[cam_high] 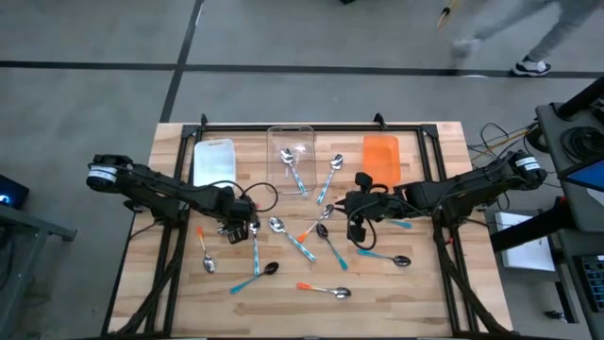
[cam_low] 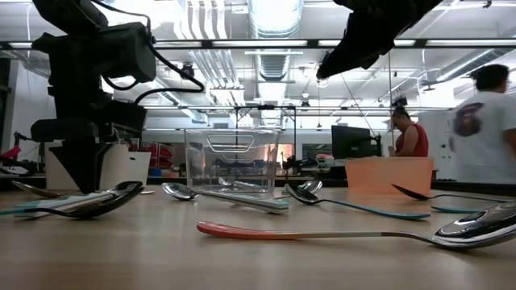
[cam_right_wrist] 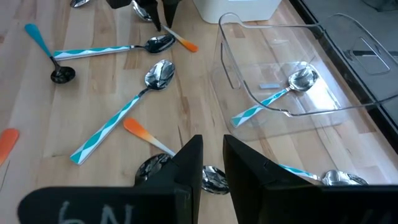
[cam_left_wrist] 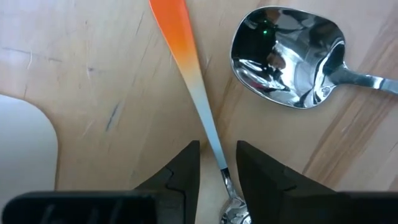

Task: Sort silverware by color (type)
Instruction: Put the orange spoon into the white bin

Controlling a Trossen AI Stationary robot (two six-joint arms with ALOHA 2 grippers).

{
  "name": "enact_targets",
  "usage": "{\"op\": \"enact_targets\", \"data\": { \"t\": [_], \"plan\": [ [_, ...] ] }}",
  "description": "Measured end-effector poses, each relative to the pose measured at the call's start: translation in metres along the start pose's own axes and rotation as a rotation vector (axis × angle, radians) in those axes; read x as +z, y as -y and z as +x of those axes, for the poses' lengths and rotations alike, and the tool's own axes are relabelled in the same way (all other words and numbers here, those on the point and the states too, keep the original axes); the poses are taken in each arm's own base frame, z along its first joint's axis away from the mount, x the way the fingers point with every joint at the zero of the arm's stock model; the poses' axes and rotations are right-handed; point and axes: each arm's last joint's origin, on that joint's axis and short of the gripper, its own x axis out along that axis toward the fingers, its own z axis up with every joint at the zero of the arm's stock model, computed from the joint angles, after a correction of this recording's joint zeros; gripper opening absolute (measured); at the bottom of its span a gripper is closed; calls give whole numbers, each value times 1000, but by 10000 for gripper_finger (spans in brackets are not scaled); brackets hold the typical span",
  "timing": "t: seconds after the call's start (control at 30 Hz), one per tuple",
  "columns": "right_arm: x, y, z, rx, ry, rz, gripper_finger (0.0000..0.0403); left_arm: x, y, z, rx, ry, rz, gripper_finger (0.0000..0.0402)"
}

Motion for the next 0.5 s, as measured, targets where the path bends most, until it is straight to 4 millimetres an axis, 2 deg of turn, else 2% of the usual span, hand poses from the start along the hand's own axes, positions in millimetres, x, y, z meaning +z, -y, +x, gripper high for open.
{"op": "enact_targets", "data": {
  "t": [0.5],
  "plan": [
    [0, 0, 0, 0, 0, 0, 54, 0, 0, 0, 0, 0, 0, 77]
  ]
}}
